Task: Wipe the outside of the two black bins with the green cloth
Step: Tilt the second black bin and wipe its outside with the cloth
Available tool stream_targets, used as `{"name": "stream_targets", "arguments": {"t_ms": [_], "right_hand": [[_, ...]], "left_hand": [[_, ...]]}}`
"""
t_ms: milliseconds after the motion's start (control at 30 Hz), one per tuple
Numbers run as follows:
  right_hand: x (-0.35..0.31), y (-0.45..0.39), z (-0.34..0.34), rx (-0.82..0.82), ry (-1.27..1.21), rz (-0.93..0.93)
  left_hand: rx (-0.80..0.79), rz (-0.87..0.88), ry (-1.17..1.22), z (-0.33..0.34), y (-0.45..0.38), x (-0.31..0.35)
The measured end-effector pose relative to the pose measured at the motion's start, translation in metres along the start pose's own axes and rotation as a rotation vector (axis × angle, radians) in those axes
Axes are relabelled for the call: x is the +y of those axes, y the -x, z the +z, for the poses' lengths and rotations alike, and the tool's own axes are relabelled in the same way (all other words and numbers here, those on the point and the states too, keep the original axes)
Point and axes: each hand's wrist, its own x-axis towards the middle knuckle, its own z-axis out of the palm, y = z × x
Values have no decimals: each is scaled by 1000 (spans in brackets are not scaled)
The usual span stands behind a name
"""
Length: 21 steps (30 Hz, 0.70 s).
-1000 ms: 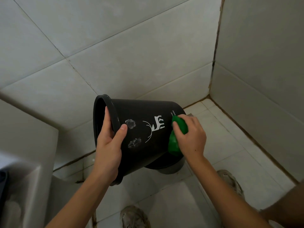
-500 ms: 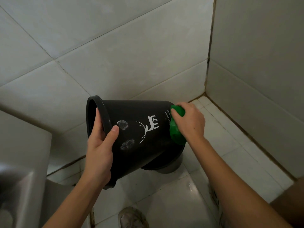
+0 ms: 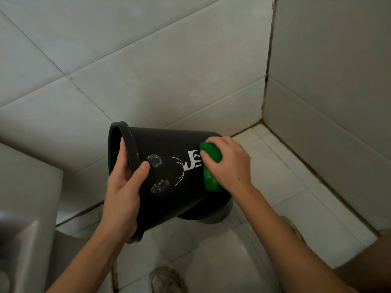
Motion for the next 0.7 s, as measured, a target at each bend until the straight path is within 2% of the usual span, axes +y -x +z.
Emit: {"name": "stream_targets", "arguments": {"t_ms": [67,100,233,267,300,400,467,533,633,700], "right_hand": [[-1,1,0,-10,-13,-81],[6,-6,0,3,0,-61],[47,-40,-4,-67,85,354],[48,-41,-4,-87,83,377],[44,-39,-5,-94,84,340],[18,-16,-5,-67,21,32],[14,-10,-3,-73,-21,-76],[25,-23,-1,-53,7,8],[41,-42,0,-60,67,297],[33,-41,0,-57,82,296]], "left_hand": [[-10,-3,2,0,1,0],[-15,-1,-1,0,2,0],[-51,9,-28,0,6,-2],[-53,10,-31,0,6,-2],[-51,11,-32,0,5,-2],[-42,6,-22,0,3,-2],[-41,9,-16,1,3,-1],[-51,12,-18,2,5,-2],[-65,15,-28,3,5,-1],[-63,12,-29,3,4,-1]]}}
